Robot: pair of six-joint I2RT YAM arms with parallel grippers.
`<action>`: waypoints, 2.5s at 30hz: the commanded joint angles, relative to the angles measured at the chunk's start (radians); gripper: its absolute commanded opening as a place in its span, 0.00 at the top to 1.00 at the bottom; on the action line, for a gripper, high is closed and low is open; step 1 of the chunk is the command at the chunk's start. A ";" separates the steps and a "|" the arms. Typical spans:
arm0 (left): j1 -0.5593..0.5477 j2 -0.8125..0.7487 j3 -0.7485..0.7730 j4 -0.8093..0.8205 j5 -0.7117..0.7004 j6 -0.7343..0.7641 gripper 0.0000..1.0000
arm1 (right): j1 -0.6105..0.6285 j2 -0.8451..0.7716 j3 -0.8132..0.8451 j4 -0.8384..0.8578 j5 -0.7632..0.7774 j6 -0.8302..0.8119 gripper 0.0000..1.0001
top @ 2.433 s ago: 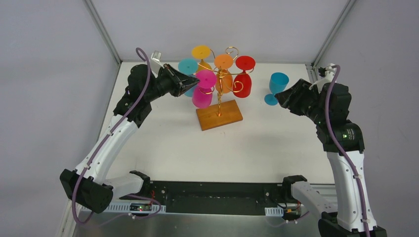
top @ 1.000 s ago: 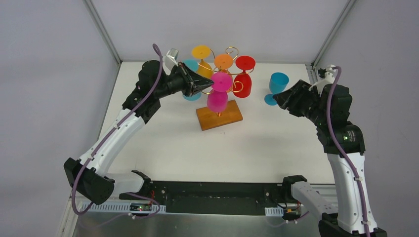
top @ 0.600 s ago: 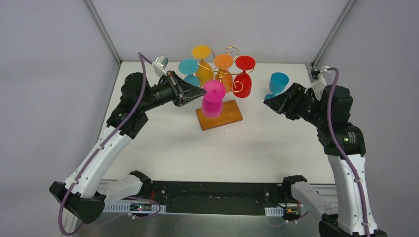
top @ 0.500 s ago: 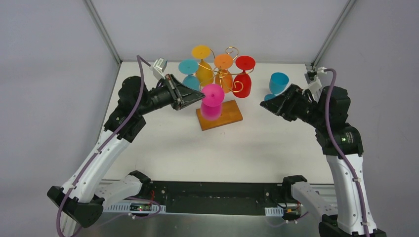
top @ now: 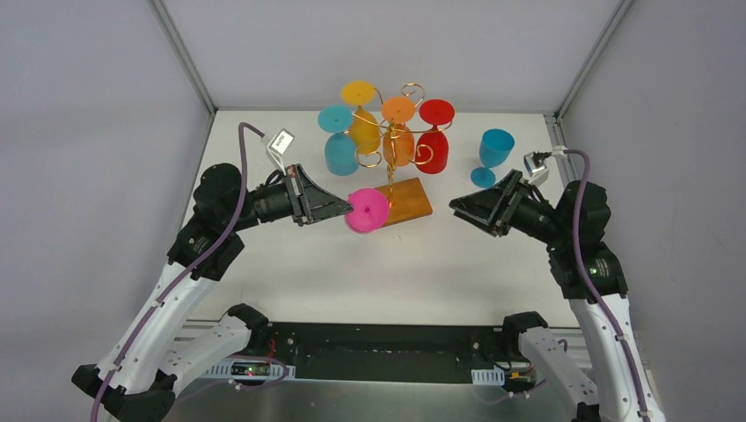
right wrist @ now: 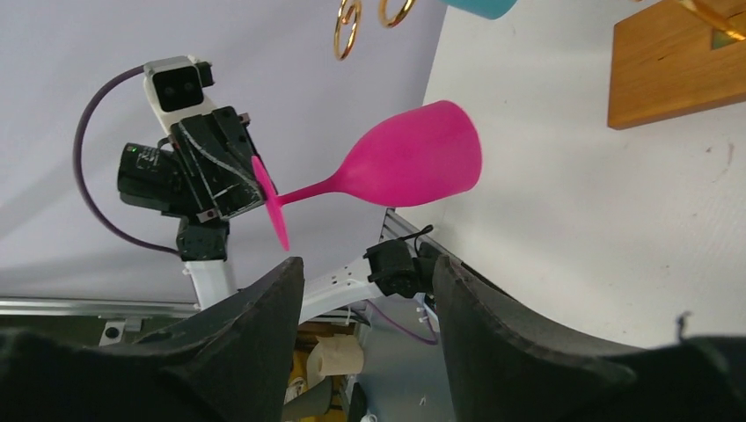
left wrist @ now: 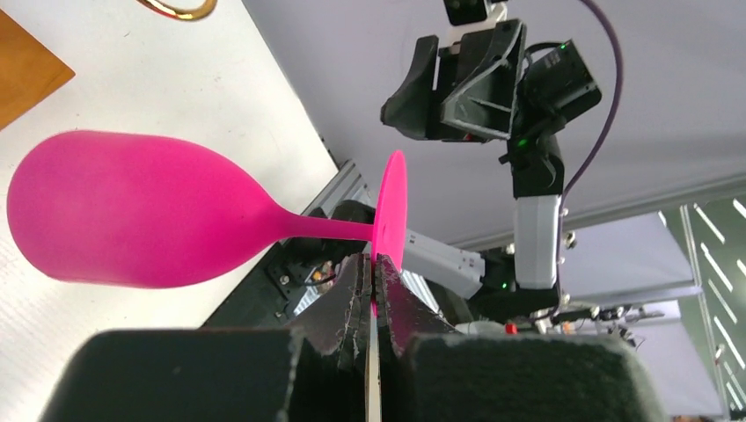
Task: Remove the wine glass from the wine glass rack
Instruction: Pick up the wine glass from the wine rack, then place the wine glass at the center of the board.
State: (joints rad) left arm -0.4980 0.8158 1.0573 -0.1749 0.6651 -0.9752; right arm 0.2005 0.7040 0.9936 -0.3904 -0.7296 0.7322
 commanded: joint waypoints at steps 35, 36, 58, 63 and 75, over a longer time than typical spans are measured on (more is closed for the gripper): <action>-0.051 -0.244 -0.181 -0.121 0.184 0.614 1.00 | 0.719 0.182 -0.235 0.470 0.483 0.426 0.44; -0.051 -0.252 -0.185 -0.122 0.185 0.629 1.00 | 0.727 0.193 -0.237 0.485 0.489 0.435 0.44; -0.053 -0.345 -0.239 -0.175 0.202 0.819 1.00 | 0.924 0.459 -0.150 0.718 0.544 0.550 0.44; -0.051 -0.363 -0.246 -0.175 0.205 0.825 1.00 | 0.943 0.504 -0.126 0.749 0.539 0.562 0.46; -0.052 -0.363 -0.249 -0.178 0.197 0.841 1.00 | 0.960 0.527 -0.123 0.783 0.528 0.575 0.74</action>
State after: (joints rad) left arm -0.5438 0.4561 0.8124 -0.3817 0.8371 -0.1646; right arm 1.1522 1.2373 0.8265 0.3077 -0.1986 1.2846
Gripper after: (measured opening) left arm 0.011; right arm 0.298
